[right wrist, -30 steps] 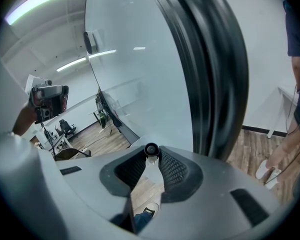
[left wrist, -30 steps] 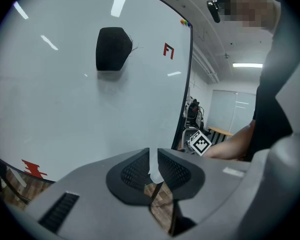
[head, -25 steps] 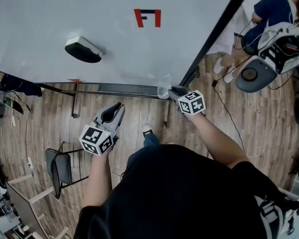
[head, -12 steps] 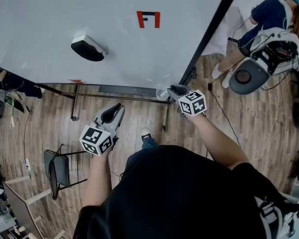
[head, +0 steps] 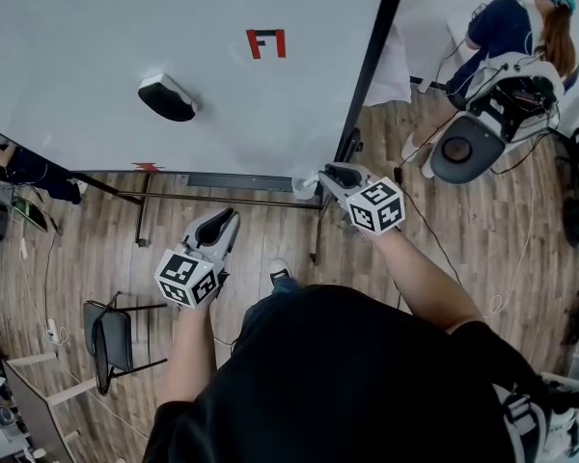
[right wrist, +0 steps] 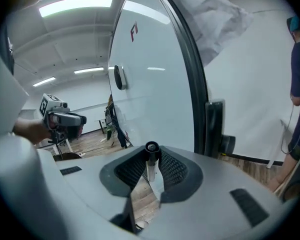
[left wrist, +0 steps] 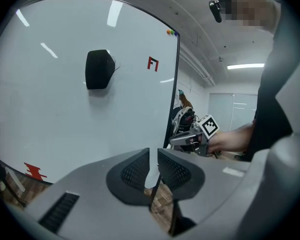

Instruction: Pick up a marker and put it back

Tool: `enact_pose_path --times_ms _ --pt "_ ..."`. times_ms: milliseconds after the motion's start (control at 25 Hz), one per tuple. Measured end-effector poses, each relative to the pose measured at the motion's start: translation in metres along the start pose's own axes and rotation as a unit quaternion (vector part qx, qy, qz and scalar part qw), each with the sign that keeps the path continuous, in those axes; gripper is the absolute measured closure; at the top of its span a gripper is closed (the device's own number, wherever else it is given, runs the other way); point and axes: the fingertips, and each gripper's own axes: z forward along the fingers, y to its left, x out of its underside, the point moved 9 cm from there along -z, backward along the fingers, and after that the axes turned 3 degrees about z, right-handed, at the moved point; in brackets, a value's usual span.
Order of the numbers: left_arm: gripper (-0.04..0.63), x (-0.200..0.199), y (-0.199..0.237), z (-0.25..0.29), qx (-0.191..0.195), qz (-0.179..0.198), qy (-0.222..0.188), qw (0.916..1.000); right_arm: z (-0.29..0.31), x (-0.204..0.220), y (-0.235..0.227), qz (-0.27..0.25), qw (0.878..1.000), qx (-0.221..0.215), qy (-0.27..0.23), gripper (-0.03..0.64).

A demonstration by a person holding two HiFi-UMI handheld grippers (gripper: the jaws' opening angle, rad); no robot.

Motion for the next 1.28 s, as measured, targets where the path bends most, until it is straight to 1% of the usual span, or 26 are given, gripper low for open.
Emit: enact_pose_path --times_ms 320,720,1040,1280 --pt "0.537 0.0 -0.03 -0.007 0.004 0.007 -0.004 1.0 -0.05 -0.013 0.012 -0.009 0.999 0.003 -0.034 0.545" --pt "0.543 0.003 -0.057 -0.005 0.012 0.009 -0.005 0.9999 -0.086 -0.003 0.011 -0.009 0.999 0.008 -0.038 0.545" --pt "0.551 0.005 -0.066 -0.007 0.014 0.009 -0.001 0.9999 -0.092 -0.002 0.011 -0.014 0.999 0.005 -0.036 0.545" --pt "0.552 0.004 -0.058 -0.005 0.015 0.007 0.003 0.9999 -0.082 -0.006 0.008 -0.015 0.999 0.004 -0.032 0.545"
